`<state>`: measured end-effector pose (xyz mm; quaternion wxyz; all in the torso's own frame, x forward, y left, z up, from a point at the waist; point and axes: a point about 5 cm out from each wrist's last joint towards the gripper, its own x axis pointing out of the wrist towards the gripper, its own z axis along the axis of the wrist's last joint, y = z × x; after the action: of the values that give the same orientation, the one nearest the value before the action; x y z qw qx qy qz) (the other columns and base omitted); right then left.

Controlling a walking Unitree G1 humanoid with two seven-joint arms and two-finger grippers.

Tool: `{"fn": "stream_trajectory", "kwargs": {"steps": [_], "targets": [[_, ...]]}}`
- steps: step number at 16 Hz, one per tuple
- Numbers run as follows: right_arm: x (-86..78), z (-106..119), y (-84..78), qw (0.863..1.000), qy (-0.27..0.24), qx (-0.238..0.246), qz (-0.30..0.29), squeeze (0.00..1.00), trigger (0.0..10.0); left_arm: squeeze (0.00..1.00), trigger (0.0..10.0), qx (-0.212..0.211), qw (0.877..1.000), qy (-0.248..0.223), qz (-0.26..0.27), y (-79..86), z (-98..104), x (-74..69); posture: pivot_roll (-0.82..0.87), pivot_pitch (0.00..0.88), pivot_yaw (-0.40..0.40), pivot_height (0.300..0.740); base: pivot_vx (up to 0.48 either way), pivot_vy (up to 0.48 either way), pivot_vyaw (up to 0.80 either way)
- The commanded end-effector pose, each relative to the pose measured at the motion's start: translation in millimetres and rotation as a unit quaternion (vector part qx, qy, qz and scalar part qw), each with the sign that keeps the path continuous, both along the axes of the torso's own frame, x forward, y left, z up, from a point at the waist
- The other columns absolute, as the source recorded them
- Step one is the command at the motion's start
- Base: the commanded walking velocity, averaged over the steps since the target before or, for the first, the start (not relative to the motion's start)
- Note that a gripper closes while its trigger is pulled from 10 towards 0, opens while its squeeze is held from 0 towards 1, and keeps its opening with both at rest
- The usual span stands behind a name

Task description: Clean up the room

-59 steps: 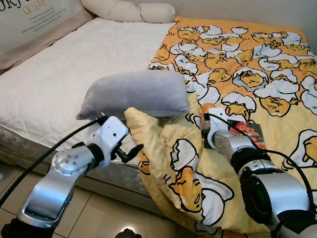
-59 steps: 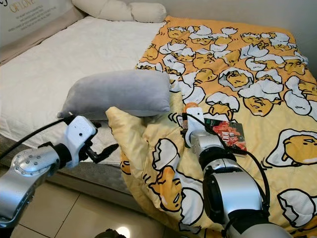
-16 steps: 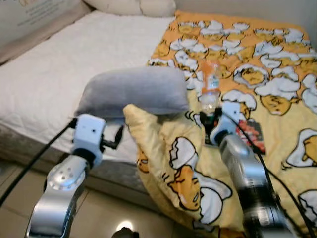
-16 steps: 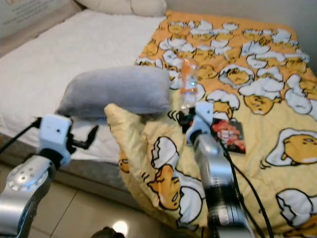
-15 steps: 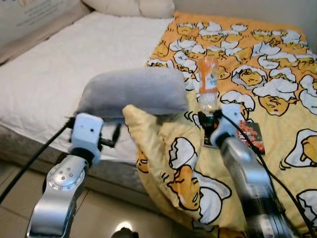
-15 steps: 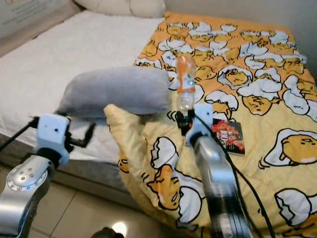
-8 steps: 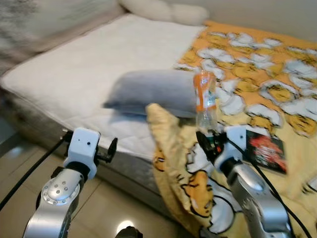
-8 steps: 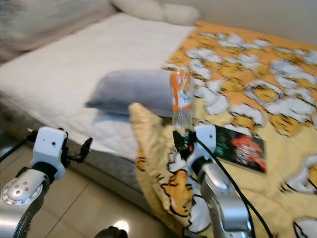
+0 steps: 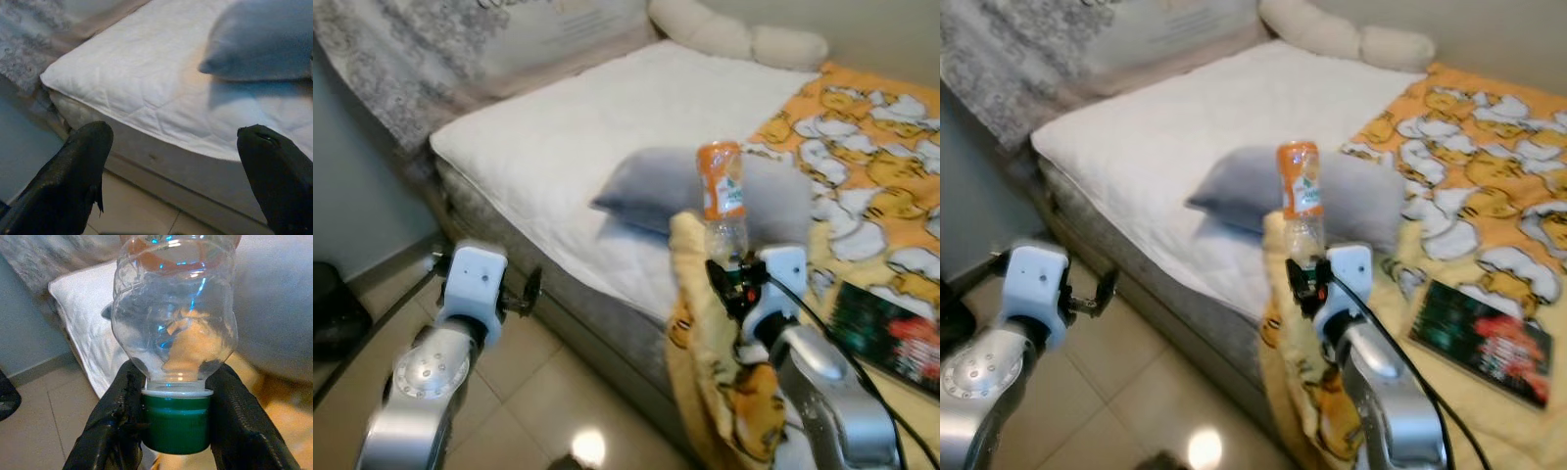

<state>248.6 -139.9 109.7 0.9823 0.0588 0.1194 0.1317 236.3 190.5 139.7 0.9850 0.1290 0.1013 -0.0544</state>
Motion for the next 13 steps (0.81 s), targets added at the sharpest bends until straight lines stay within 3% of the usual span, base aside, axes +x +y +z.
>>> {"fn": "stream_trajectory", "kwargs": {"steps": [1,5,9,13], "targets": [[1.4,3.9,1.6,1.0,-0.004,0.0,0.0,0.0,10.0,0.0,10.0,-0.005,1.0,0.002,0.003,0.1,1.4,0.2,-0.04,0.0,0.018,0.74,0.0,0.0,0.8],[4.3,2.0,6.3,1.0,0.012,0.017,0.005,0.0,10.0,0.0,10.0,0.024,1.0,-0.007,0.0,4.1,0.5,2.9,-0.06,0.0,0.038,0.74,0.0,0.0,0.8],[3.7,-1.5,7.3,0.999,0.032,0.018,0.029,0.0,10.0,0.0,10.0,0.011,1.0,-0.007,0.01,6.0,1.9,7.3,-0.05,0.0,0.032,0.74,0.0,0.0,0.8],[5.8,1.8,10.8,0.999,0.028,0.013,0.039,0.0,10.0,0.0,10.0,0.008,1.0,-0.007,0.01,4.8,0.5,8.3,-0.05,0.0,0.035,0.74,0.272,0.0,0.8]]}}
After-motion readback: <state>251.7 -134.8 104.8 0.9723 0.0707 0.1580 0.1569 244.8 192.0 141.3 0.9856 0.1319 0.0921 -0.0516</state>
